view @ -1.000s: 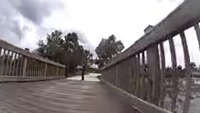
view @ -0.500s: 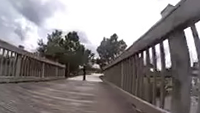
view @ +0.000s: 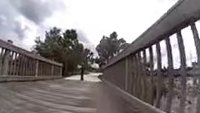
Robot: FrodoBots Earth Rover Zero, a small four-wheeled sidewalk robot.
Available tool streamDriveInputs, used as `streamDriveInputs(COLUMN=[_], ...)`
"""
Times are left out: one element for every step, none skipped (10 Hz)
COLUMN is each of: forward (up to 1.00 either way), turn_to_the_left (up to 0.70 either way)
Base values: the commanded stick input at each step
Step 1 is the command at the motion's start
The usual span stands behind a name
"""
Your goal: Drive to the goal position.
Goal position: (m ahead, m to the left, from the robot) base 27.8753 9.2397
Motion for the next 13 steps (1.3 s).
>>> streamDriveInputs(forward=[0.85, 0.85, 0.85, 0.85, 0.85, 0.85, 0.85, 0.85, 0.85, 0.85, 0.85, 0.85, 0.85], turn_to_the_left=[0.02, 0.1, 0.26, 0.34, 0.0, 0.0, 0.02, 0.06, 0.32, 0.13, 0.0, 0.0, 0.0])
